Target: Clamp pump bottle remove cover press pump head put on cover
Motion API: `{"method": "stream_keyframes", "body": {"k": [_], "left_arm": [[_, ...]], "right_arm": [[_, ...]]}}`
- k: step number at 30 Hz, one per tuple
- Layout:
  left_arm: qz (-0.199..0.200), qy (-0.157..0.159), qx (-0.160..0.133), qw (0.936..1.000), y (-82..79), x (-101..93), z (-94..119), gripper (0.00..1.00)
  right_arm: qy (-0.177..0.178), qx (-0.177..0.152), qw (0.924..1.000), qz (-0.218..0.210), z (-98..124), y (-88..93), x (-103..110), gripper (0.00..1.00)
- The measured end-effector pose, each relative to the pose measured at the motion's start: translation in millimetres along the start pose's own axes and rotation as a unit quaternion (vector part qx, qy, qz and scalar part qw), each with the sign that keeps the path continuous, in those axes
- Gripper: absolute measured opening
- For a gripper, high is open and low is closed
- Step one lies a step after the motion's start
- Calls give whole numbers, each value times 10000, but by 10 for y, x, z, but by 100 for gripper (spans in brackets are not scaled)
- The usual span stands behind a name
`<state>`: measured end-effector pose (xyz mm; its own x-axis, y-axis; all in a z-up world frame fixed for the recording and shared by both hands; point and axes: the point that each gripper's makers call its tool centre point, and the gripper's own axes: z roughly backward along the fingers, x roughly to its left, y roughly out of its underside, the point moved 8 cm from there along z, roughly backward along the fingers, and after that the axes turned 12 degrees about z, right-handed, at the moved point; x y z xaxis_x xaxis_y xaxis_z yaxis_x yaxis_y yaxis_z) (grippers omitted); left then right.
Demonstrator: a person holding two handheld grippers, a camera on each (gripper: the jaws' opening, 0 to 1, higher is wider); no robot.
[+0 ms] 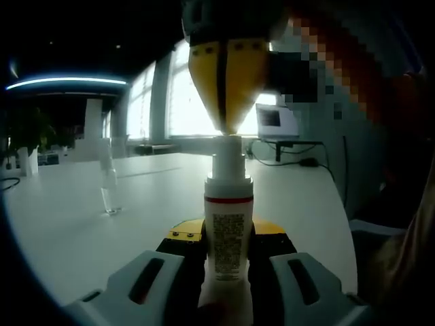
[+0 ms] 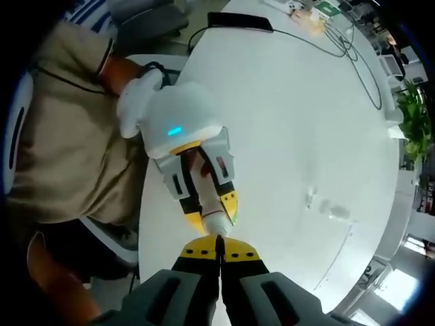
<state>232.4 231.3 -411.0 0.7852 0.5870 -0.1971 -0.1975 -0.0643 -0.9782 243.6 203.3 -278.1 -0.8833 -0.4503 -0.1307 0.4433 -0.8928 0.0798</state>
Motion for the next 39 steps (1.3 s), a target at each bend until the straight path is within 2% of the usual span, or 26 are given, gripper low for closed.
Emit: {"method": "stream_keyframes", "body": {"k": [14, 20, 27, 39], "left_arm": [[10, 0, 0, 10000, 0, -11, -2, 14], [0, -3, -3, 10000, 0, -11, -2, 14], [4, -5, -2, 10000, 2, -6, 1, 14], [-3, -12, -3, 10000, 1, -4, -2, 14]], "right_arm": [[51, -17, 10000, 40, 1, 13, 4, 0], [10, -162, 9998, -62, 2, 40, -3, 0], [46, -74, 10000, 18, 0, 21, 3, 0], [94, -120, 9999, -55, -15, 30, 14, 0]]}}
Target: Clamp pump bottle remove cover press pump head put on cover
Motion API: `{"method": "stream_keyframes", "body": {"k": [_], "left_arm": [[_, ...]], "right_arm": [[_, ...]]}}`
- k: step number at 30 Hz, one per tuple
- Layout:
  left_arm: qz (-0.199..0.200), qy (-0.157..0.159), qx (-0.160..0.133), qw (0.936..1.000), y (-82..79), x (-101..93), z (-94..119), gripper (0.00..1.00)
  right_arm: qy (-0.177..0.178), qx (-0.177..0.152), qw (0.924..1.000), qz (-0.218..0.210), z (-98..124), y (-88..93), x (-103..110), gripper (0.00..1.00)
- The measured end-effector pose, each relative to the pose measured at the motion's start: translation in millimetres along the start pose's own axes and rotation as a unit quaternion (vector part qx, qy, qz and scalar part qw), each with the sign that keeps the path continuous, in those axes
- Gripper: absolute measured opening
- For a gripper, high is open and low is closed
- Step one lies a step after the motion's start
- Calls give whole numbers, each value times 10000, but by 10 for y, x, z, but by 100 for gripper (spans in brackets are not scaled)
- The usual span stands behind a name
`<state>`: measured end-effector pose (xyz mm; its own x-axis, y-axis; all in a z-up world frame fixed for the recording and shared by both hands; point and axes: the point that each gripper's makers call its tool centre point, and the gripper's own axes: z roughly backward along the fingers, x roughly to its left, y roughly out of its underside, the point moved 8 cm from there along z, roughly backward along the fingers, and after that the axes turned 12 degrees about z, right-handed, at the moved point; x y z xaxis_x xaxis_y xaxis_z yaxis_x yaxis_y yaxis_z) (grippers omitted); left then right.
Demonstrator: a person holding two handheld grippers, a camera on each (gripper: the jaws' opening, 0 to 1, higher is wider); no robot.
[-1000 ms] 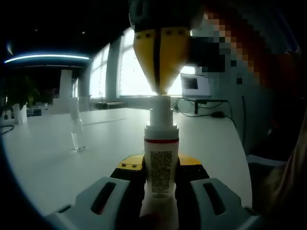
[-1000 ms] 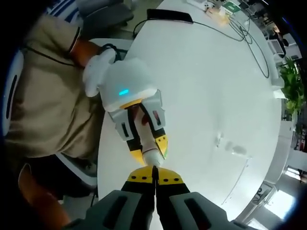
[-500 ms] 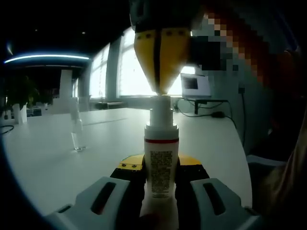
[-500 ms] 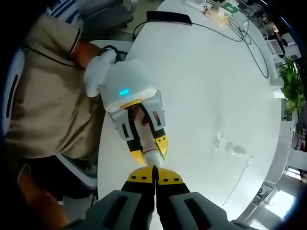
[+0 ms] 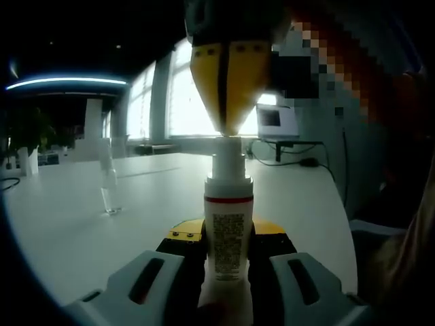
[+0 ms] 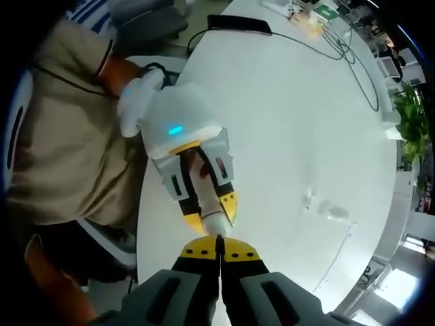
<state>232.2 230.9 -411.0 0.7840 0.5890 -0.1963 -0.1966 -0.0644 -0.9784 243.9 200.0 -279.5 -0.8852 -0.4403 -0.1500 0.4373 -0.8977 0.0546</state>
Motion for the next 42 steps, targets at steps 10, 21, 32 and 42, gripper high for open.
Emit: {"method": "stream_keyframes", "body": {"k": [10, 21, 32, 42], "left_arm": [[-15, -7, 0, 10000, 1, -5, 1, 14], [-15, -7, -1, 10000, 0, -1, 3, 14], [-22, -7, 0, 10000, 1, -4, 7, 14], [-11, -3, 1, 10000, 0, 3, 3, 14]], "right_arm": [[-7, -35, 10000, -6, -46, 9, 17, 0], [22, 11, 9999, -167, -49, -3, 13, 0], [23, 231, 9997, -8, -46, -48, 18, 0], [140, -2, 9999, 58, 27, 9, 7, 0]]}}
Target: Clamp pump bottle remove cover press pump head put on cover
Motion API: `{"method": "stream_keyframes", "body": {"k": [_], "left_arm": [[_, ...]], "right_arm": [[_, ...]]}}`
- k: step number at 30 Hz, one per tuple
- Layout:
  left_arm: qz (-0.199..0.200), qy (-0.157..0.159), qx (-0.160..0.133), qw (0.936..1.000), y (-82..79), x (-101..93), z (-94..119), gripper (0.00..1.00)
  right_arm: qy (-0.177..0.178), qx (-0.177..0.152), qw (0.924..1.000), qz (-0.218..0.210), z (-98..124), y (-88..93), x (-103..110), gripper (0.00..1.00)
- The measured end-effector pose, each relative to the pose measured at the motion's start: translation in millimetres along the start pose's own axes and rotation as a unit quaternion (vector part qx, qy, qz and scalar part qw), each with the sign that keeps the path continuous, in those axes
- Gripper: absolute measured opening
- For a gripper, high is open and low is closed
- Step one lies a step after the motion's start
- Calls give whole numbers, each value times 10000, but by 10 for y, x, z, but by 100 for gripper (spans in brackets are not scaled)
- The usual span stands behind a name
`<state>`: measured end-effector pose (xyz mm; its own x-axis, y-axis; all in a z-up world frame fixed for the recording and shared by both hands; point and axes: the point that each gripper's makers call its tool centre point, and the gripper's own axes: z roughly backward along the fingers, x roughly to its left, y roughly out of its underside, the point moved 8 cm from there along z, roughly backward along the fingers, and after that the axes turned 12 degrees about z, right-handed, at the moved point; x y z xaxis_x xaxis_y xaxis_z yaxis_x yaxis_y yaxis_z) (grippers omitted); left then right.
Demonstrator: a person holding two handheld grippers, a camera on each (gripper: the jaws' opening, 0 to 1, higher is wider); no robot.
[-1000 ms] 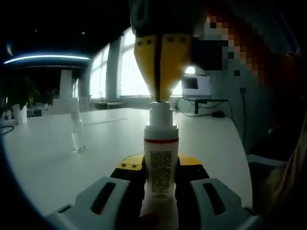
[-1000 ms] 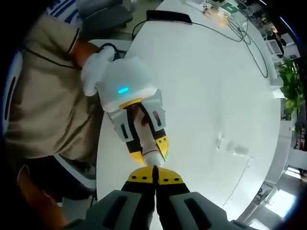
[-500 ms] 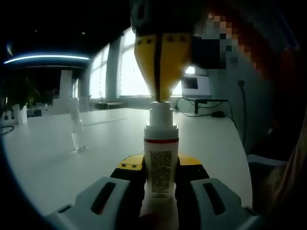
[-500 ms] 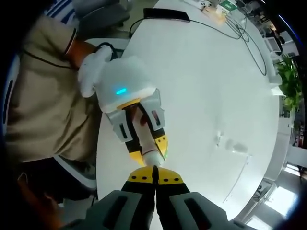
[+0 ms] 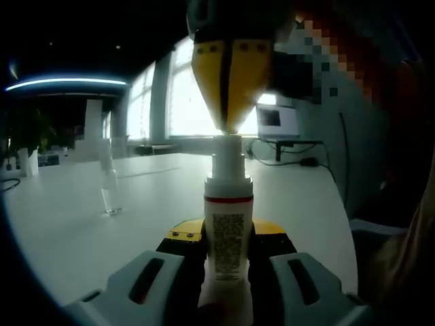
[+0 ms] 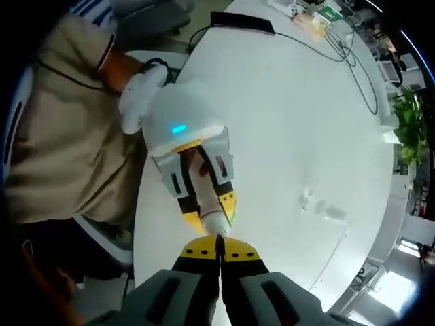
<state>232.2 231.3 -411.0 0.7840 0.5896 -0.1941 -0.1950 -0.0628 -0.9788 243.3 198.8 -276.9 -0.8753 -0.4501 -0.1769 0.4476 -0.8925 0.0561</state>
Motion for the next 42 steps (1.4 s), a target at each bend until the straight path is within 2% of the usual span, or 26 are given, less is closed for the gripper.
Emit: {"method": "stream_keyframes", "body": {"k": [6, 17, 25, 35, 42], "left_arm": [[-2, -3, 1, 10000, -2, 8, -3, 14], [-17, -5, 0, 10000, 0, -4, -2, 14], [-12, -1, 1, 10000, 0, -6, -2, 14], [-13, -5, 2, 10000, -2, -5, 0, 14], [-10, -5, 2, 10000, -1, -4, -1, 14]], "right_arm": [[25, -164, 9998, -101, 2, 21, 8, 0], [69, -169, 9998, -100, 2, 16, 18, 0], [-28, -204, 9996, -213, -2, 22, -1, 0], [46, -297, 9993, -226, -1, 34, 10, 0], [76, -250, 9994, -214, -2, 27, 19, 0]]}}
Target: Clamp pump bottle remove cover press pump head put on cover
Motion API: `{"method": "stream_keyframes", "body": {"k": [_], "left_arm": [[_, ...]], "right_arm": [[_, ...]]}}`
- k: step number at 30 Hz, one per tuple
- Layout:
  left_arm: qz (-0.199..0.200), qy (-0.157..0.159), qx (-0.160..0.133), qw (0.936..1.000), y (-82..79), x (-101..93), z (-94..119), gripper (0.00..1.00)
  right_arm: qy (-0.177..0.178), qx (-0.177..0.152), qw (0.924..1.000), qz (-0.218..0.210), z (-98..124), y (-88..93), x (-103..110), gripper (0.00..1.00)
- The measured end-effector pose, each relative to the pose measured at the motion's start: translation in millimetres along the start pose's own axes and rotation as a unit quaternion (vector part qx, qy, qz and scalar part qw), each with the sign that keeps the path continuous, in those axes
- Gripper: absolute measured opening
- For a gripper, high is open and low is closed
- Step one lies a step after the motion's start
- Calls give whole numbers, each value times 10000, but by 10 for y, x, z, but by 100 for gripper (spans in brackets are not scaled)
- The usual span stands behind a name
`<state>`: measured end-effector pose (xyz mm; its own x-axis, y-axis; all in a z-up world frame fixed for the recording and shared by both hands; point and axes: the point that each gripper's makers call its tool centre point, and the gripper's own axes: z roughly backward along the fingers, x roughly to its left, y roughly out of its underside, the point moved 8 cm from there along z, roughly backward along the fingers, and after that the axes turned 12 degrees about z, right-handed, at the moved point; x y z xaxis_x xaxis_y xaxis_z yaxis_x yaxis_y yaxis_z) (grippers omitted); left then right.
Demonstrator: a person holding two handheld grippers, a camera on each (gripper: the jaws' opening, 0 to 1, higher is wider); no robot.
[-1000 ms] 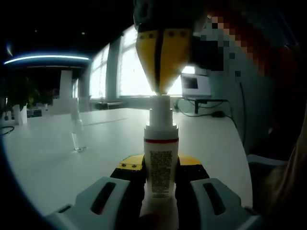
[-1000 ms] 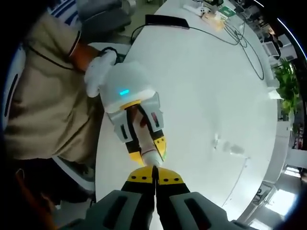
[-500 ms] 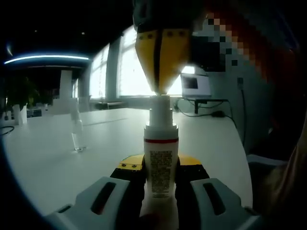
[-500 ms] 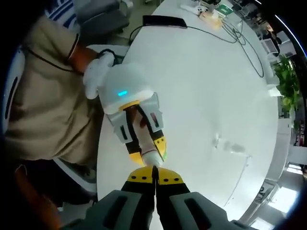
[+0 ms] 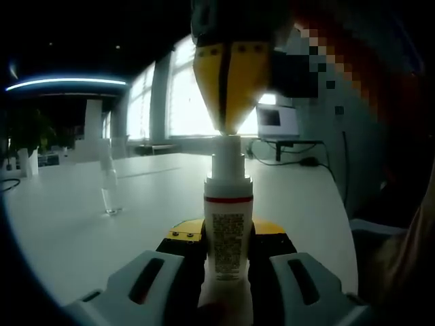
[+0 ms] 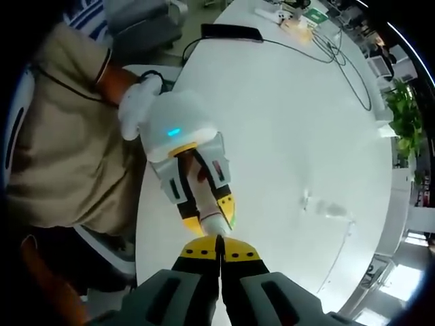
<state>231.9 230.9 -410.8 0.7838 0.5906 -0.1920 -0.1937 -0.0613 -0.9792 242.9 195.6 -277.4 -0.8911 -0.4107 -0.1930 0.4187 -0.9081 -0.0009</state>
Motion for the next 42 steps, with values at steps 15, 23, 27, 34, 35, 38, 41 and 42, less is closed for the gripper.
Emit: {"method": "stream_keyframes", "body": {"k": [15, 23, 27, 34, 35, 38, 41, 42], "left_arm": [[3, -6, -1, 10000, 1, 0, -1, 14], [-8, -11, -1, 10000, 5, 0, -3, 14], [-11, -15, -1, 10000, 4, -2, -3, 14], [-8, -17, 1, 10000, 5, -11, 1, 14], [-9, -19, 0, 10000, 5, -11, 1, 14], [-12, -20, 0, 10000, 4, -9, 1, 14], [-8, -20, 0, 10000, 4, -9, 1, 14], [-7, -20, 0, 10000, 3, -8, 2, 14]], "right_arm": [[-27, 110, 9999, 9, -8, -15, -6, 0], [-91, 331, 9994, -15, -75, -52, -10, 0], [-182, 385, 9990, -116, -85, -51, -49, 0], [-210, 142, 9990, -362, -76, 3, -58, 0], [-214, 127, 9990, -375, -78, 2, -55, 0], [-186, 169, 9992, -312, -76, -17, -48, 0], [-146, 215, 9994, -242, -73, -27, -43, 0], [-141, 221, 9994, -242, -72, -27, -46, 0]]}}
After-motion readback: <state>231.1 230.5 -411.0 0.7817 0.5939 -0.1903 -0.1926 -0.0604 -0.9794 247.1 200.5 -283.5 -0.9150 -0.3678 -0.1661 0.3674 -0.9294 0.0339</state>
